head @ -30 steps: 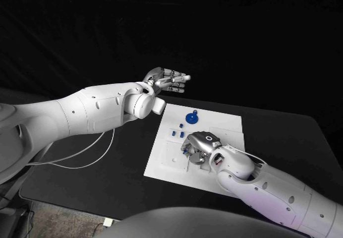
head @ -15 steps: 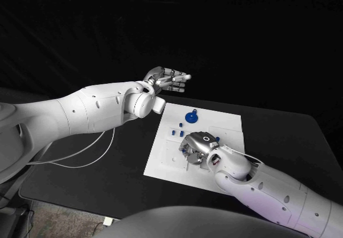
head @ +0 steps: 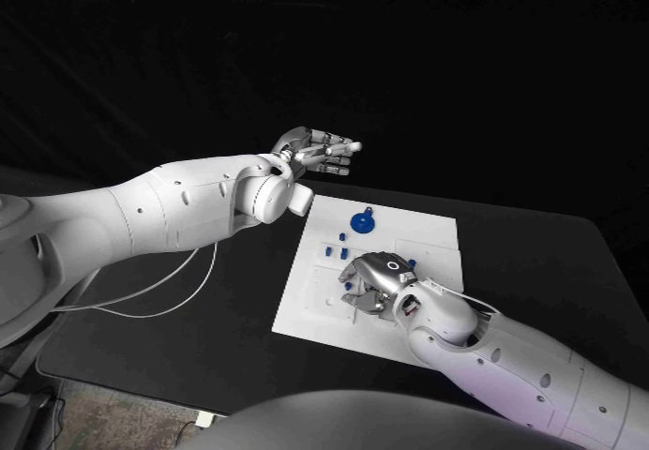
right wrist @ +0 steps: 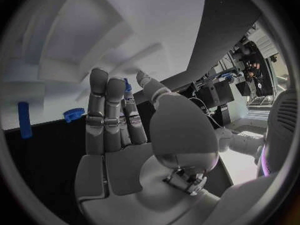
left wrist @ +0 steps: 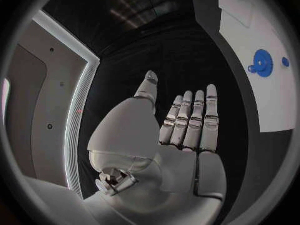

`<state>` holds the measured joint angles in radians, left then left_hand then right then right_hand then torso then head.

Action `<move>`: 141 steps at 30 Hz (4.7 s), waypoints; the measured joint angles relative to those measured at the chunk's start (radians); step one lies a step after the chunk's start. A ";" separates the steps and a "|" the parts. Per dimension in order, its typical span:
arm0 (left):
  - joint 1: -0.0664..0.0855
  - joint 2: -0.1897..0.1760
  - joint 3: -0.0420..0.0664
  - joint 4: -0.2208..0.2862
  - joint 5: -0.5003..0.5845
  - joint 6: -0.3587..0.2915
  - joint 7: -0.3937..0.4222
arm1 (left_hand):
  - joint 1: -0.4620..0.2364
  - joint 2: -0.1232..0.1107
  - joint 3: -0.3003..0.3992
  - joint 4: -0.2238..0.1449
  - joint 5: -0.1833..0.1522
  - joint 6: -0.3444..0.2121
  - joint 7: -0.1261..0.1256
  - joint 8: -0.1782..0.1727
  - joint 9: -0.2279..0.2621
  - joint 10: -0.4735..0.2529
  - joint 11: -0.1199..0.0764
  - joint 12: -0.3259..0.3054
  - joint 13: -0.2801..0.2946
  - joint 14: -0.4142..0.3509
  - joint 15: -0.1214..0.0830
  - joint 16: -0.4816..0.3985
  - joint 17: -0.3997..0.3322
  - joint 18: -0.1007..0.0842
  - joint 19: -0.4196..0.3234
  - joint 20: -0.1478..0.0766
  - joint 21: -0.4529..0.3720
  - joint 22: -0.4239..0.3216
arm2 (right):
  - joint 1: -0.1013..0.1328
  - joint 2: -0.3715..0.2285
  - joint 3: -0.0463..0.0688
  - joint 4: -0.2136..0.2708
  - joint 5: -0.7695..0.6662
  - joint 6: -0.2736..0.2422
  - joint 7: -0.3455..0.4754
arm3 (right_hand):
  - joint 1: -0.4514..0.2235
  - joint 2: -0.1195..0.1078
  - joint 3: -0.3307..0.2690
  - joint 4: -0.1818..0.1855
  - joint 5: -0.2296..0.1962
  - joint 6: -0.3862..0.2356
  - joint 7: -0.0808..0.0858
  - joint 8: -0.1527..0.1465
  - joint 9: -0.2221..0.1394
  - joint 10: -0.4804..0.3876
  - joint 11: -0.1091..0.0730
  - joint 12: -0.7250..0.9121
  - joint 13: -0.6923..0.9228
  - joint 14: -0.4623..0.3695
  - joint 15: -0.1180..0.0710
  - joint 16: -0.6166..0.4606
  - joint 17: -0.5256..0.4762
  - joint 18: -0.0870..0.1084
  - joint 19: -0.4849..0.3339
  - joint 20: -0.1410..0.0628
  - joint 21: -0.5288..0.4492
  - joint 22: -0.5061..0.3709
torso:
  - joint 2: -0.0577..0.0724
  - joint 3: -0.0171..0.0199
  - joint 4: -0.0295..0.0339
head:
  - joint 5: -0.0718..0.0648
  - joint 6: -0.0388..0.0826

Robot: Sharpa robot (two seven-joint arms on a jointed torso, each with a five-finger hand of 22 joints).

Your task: Assemble the parts on the task board

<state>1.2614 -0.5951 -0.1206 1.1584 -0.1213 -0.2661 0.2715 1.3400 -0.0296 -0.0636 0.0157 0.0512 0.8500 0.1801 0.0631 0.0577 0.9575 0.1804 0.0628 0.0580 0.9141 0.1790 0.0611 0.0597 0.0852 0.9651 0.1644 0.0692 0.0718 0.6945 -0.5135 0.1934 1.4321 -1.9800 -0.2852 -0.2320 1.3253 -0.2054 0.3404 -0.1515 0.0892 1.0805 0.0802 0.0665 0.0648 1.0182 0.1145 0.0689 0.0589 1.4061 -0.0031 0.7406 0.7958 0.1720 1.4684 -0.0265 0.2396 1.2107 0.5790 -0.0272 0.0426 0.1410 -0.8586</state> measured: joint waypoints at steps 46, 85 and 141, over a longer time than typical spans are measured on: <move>-0.001 -0.040 0.000 0.018 0.000 0.006 -0.002 | 0.000 0.000 0.000 0.000 0.000 0.000 0.000 0.000 0.000 0.000 0.000 0.000 0.000 0.001 0.000 0.000 0.000 0.000 0.000 0.000 0.000 0.000 | -0.003 -0.168 0.213 -0.002 0.116 0.158 -0.018 | 0.022 0.032 -0.165 0.051 0.077 -0.034 -0.013 0.000 -0.001 0.120 -0.033 -0.001 0.000 0.014 -0.015 0.036 -0.055 -0.009 -0.002 -0.006 0.068 -0.080 | 0.001 -0.0012 0.0020 | -0.043 0.027; -0.002 -0.031 0.000 0.005 0.000 0.018 -0.010 | 0.000 0.000 0.000 0.000 0.000 0.000 0.000 0.000 0.000 0.000 0.000 0.000 0.000 0.001 0.000 0.000 0.000 0.000 0.000 0.000 0.000 0.000 | -0.004 -0.164 0.198 0.003 0.042 0.151 -0.026 | -0.058 0.073 0.302 -0.036 -0.039 0.178 -0.002 -0.006 0.004 0.317 -0.073 -0.006 0.001 0.034 -0.060 0.035 -0.035 -0.056 -0.004 -0.058 0.149 -0.057 | 0.000 -0.0005 0.0008 | -0.038 0.012; -0.002 0.012 0.000 -0.023 0.000 0.029 -0.018 | -0.005 0.005 -0.007 -0.002 0.000 0.000 0.000 0.000 0.000 0.000 0.000 0.000 0.000 -0.001 0.002 0.000 -0.001 0.000 -0.003 0.003 0.000 0.000 | -0.005 -0.005 0.070 0.150 -0.004 0.097 -0.008 | -0.032 0.087 0.292 -0.021 -0.043 0.188 -0.006 -0.007 0.005 0.329 -0.061 -0.008 0.002 0.043 -0.064 0.019 -0.019 -0.079 -0.005 -0.066 0.189 -0.015 | 0.001 -0.0009 0.0036 | 0.038 -0.003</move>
<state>1.2593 -0.5831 -0.1208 1.1356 -0.1213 -0.2369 0.2540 1.3355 -0.0249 -0.0711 0.0135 0.0511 0.8501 0.1802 0.0631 0.0577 0.9575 0.1804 0.0628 0.0580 0.9128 0.1807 0.0612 0.0590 0.0852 0.9622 0.1672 0.0692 0.0718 0.6899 -0.5183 0.2638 1.5818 -1.9842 -0.1880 -0.2400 1.2931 -0.1184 0.6320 -0.1730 0.0465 1.2683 0.0747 0.0598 0.0702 1.3476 0.0533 0.0607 0.0610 1.4488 -0.0668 0.7599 0.7766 0.0930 1.4632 -0.0926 0.4287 1.1955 0.5800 -0.0281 0.0462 0.1795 -0.8618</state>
